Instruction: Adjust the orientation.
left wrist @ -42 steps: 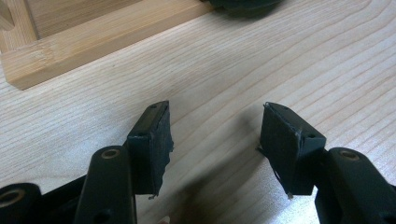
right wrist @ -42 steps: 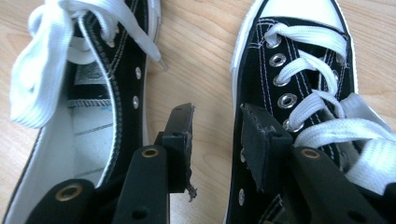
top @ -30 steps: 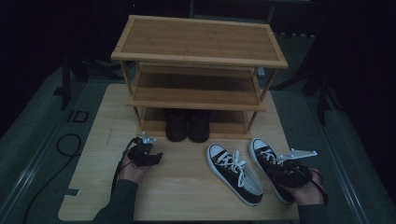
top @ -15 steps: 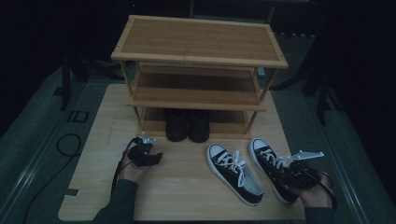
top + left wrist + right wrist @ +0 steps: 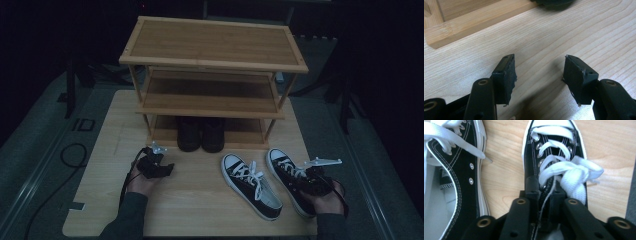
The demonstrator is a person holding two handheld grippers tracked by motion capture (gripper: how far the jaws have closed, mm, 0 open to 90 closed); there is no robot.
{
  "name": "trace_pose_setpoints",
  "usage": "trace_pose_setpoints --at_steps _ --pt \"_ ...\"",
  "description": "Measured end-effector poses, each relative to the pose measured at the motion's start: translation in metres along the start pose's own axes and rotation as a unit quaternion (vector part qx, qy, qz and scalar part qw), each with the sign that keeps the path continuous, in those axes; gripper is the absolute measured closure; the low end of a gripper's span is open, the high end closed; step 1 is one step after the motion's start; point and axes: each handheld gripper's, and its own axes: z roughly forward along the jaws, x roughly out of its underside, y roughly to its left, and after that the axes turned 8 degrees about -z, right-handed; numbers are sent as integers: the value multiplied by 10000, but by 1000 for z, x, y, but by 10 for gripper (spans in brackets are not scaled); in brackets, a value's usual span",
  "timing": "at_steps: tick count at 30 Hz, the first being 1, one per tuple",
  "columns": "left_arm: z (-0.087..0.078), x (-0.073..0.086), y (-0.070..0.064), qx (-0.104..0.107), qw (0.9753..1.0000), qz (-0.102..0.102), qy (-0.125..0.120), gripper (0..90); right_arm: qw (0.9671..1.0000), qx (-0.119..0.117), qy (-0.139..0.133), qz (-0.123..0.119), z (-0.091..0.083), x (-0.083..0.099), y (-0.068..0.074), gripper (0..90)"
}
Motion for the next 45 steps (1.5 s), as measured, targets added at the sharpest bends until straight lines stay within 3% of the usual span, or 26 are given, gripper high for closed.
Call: trace_pose_setpoints --at_steps 3,7,15,19,27,29,35,45 --pt "0 0 0 3 10000 -2 -7 438 9997 127 -209 -48 0 1 3 845" --pt "0 0 0 1 10000 -1 -10 438 9989 49 -451 -111 -1 -1 4 848" --pt "0 1 0 7 10000 -10 -25 438 9970 -132 -666 -363 2 -25 13 850" --pt "0 1 0 -3 10000 -11 -32 438 9960 -116 -746 -485 8 -37 19 850" --pt "0 1 0 1 10000 -11 -38 438 9962 -127 -535 -680 30 -45 32 851" --pt "0 1 0 0 10000 -11 -38 438 9956 -59 -494 -796 32 -44 37 850" --pt "0 1 0 -4 10000 -11 -37 438 9949 -171 -360 -925 34 -39 45 846" --pt "0 1 0 -2 10000 -11 -39 438 9928 -445 -223 -1087 32 -38 45 804"
